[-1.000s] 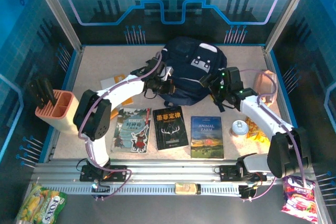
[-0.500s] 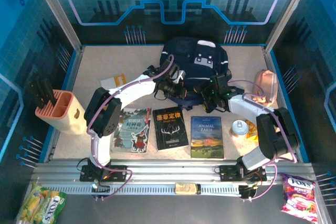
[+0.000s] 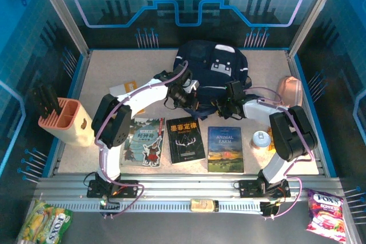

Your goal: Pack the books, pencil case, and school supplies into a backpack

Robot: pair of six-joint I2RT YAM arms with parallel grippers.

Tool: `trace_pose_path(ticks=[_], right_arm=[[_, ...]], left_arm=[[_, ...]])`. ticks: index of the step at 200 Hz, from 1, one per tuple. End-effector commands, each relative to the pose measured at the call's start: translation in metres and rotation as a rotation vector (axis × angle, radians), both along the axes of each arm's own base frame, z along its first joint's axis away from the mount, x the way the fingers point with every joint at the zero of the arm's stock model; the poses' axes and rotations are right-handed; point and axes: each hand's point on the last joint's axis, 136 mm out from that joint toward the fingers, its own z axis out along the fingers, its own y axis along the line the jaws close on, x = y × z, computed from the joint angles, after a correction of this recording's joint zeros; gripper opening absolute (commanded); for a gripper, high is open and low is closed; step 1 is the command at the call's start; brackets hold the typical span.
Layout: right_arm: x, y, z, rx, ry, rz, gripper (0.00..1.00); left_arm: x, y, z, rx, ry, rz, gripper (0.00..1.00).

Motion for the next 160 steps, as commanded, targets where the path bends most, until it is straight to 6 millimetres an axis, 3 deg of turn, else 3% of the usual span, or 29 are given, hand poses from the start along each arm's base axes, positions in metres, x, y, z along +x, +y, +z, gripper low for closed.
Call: trace_pose_path(ticks=[1,41,109,131,160], right_arm=[[0.020,-0.026,0.006,-0.129,-0.062,-0.042,0.30],[0.022,-0.043,0.017,-0.225,-0.101,-0.035,0.24],[0.034,-0.069,0.033,-0.304,-0.160,0.026,0.22],[0.044,-0.082,0.040,-0.321,-0.191,0.051,0.20],[0.054,-0.090,0.045,-0.313,-0.221,0.095,0.22]], left_arm=[[-0.011,0.020,0.006,0.024,0.061,-0.055,0.00],[-0.002,0.046,-0.002,0.100,0.060,-0.058,0.00],[0.036,0.093,-0.022,0.238,-0.020,0.014,0.00],[0.049,0.096,-0.024,0.224,-0.040,0.029,0.00],[0.059,0.079,-0.024,0.139,-0.047,0.017,0.00]])
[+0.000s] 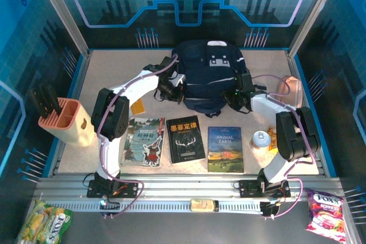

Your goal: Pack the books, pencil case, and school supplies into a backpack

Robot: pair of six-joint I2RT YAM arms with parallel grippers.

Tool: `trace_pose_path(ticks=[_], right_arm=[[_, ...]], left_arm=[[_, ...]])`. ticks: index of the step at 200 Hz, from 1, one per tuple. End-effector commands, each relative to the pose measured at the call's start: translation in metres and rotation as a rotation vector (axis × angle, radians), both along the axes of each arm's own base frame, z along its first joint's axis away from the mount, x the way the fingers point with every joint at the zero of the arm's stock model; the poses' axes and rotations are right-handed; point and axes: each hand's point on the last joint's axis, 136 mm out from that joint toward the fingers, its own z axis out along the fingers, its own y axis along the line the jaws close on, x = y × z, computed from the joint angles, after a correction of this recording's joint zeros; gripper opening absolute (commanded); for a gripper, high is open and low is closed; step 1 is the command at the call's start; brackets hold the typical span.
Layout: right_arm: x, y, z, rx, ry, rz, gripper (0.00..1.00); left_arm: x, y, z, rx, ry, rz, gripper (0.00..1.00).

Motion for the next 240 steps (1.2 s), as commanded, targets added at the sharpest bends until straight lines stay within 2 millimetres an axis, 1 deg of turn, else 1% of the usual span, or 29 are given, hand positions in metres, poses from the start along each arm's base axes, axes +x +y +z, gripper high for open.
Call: trace_pose_path(ticks=[1,11,22,25,33,46,56,67,77,84,87,105,116,130,150,172,174,177,203,229,240], right_arm=[[0.025,-0.036,0.022,-0.091,-0.094,-0.016,0.23],[0.025,-0.037,0.023,-0.072,-0.093,-0.006,0.26],[0.020,-0.038,0.026,-0.044,-0.087,0.001,0.35],[0.018,-0.038,0.028,-0.040,-0.080,0.000,0.39],[0.008,-0.039,0.031,-0.037,-0.050,-0.009,0.51],[-0.009,-0.043,0.038,-0.031,-0.022,-0.047,0.66],[-0.021,-0.043,0.042,-0.004,-0.019,-0.083,0.73],[-0.035,-0.040,0.045,0.030,-0.016,-0.118,0.77],[-0.044,-0.035,0.045,0.045,-0.005,-0.136,0.80],[-0.048,-0.031,0.050,0.063,-0.006,-0.150,0.81],[-0.055,-0.028,0.042,0.066,0.015,-0.151,0.82],[-0.067,-0.009,0.037,0.121,0.049,-0.157,0.85],[-0.069,0.004,0.035,0.147,0.067,-0.157,0.87],[-0.067,0.022,0.031,0.176,0.081,-0.149,0.90],[-0.064,0.036,0.020,0.184,0.128,-0.157,0.91],[-0.065,0.040,0.001,0.171,0.182,-0.185,0.92],[-0.059,0.042,0.007,0.178,0.167,-0.185,0.92],[-0.057,0.042,0.008,0.181,0.164,-0.188,0.92],[-0.048,0.042,0.000,0.172,0.168,-0.209,0.92],[-0.039,0.044,-0.001,0.189,0.152,-0.203,0.91],[-0.038,0.045,-0.002,0.195,0.154,-0.204,0.91]], left_arm=[[0.012,0.010,-0.001,-0.004,0.003,0.019,0.00],[0.014,0.003,0.000,-0.034,0.001,0.018,0.00],[0.015,-0.004,0.003,-0.061,-0.005,0.018,0.00],[0.014,-0.006,0.004,-0.068,-0.005,0.017,0.00],[0.013,-0.013,0.007,-0.089,-0.010,0.011,0.00],[0.008,-0.024,0.012,-0.103,-0.019,-0.002,0.00],[0.004,-0.032,0.014,-0.104,-0.028,-0.019,0.00],[0.000,-0.040,0.015,-0.101,-0.040,-0.033,0.00],[-0.002,-0.045,0.015,-0.099,-0.046,-0.045,0.00],[-0.002,-0.048,0.016,-0.102,-0.048,-0.050,0.00],[-0.003,-0.050,0.017,-0.104,-0.049,-0.053,0.00],[-0.003,-0.055,0.018,-0.115,-0.045,-0.063,0.00],[-0.004,-0.059,0.020,-0.123,-0.038,-0.070,0.00],[-0.007,-0.064,0.023,-0.138,-0.030,-0.084,0.00],[-0.013,-0.073,0.026,-0.159,-0.022,-0.103,0.00],[-0.018,-0.078,0.026,-0.167,-0.014,-0.115,0.00],[-0.018,-0.078,0.026,-0.167,-0.014,-0.116,0.00],[-0.019,-0.079,0.025,-0.166,-0.012,-0.116,0.00],[-0.023,-0.079,0.021,-0.161,-0.002,-0.122,0.00],[-0.024,-0.078,0.018,-0.151,0.002,-0.122,0.00],[-0.024,-0.077,0.018,-0.147,0.002,-0.121,0.00]])
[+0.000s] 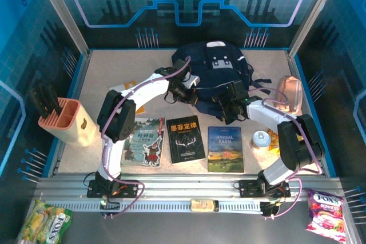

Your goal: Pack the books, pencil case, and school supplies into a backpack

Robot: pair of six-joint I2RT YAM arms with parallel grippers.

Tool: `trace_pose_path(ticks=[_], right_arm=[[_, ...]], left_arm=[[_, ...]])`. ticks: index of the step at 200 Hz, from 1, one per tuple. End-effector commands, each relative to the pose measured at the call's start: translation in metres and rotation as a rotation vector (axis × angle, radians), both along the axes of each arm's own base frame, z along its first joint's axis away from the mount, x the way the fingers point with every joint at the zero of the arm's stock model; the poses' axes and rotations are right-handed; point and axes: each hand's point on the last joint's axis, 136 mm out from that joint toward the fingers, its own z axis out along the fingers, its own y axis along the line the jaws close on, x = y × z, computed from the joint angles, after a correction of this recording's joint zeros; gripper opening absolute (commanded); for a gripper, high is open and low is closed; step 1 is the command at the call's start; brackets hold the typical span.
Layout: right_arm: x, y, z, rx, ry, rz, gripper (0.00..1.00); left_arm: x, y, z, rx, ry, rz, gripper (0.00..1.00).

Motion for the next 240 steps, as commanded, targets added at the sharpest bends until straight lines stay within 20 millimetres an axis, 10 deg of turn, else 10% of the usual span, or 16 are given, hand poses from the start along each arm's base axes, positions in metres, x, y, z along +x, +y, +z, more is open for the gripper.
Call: trace_pose_path(ticks=[1,29,51,107,206,240], right_arm=[[0.015,0.003,0.005,0.018,-0.029,-0.029,0.91],[0.012,-0.001,-0.001,0.006,-0.007,-0.037,0.88],[0.013,-0.002,-0.009,0.011,-0.003,-0.028,0.67],[0.015,-0.027,0.004,-0.134,-0.050,0.015,0.33],[0.027,-0.011,0.048,-0.096,-0.193,0.174,0.32],[0.036,0.019,0.051,-0.048,-0.216,0.235,0.33]], left_arm=[[-0.006,-0.009,0.004,-0.034,0.027,-0.019,0.00],[-0.007,-0.007,0.005,-0.026,0.024,-0.020,0.00],[-0.009,-0.004,0.004,-0.001,0.018,-0.043,0.00],[0.010,0.067,-0.014,0.297,-0.021,-0.036,0.00],[0.129,0.105,-0.002,0.119,-0.127,0.234,0.00],[0.138,0.123,0.004,0.196,-0.157,0.333,0.26]])
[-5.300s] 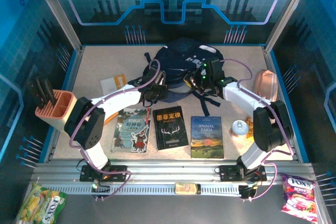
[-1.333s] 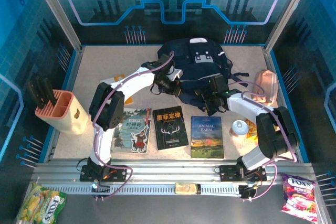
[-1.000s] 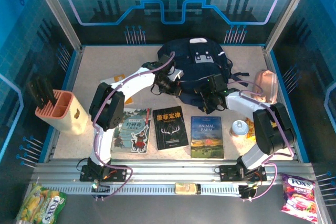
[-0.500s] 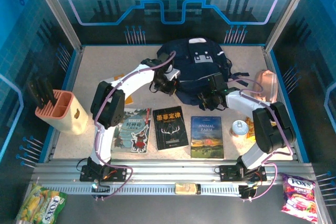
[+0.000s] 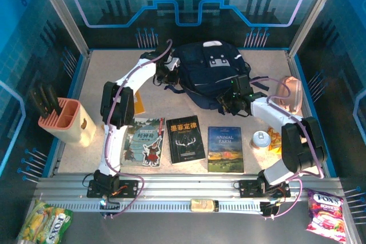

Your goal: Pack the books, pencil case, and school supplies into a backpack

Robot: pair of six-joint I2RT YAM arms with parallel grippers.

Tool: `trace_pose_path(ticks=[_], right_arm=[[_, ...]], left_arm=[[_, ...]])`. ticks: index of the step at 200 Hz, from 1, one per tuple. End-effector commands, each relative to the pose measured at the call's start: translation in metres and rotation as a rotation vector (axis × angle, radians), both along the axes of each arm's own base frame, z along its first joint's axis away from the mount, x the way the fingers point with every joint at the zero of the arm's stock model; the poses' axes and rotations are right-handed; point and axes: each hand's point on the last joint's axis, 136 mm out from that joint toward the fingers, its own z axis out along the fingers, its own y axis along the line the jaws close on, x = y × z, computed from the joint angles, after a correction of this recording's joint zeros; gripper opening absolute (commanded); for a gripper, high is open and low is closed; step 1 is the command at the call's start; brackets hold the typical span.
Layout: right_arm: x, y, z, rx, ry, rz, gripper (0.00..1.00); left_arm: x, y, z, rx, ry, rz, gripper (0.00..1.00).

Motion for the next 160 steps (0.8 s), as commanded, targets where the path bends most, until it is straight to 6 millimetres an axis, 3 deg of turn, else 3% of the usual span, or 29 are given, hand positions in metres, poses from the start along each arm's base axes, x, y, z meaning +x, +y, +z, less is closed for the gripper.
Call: trace_pose_path(ticks=[1,23,61,88,109,126,146,160], right_arm=[[0.021,0.027,0.022,0.034,-0.090,0.083,0.33],[0.027,0.050,0.023,0.044,-0.104,0.143,0.33],[0.040,0.088,0.009,0.062,-0.081,0.247,0.36],[0.045,0.101,0.003,0.035,-0.070,0.296,0.47],[0.044,0.100,0.011,-0.010,-0.090,0.329,0.65],[0.037,0.088,0.022,-0.081,-0.107,0.348,0.77],[0.024,0.068,0.033,-0.172,-0.122,0.361,0.84],[0.011,0.051,0.037,-0.251,-0.123,0.364,0.78]], left_arm=[[0.018,0.021,0.020,0.055,-0.062,0.120,0.27],[0.007,0.037,0.046,0.082,-0.104,0.200,0.41],[-0.031,0.053,0.092,0.015,-0.188,0.295,0.60],[-0.058,0.068,0.109,-0.033,-0.214,0.360,0.68],[-0.074,0.082,0.116,-0.059,-0.240,0.398,0.80],[-0.083,0.090,0.122,-0.073,-0.278,0.410,0.90],[-0.091,0.097,0.130,-0.096,-0.319,0.426,0.99],[-0.095,0.100,0.134,-0.106,-0.337,0.431,0.99]])
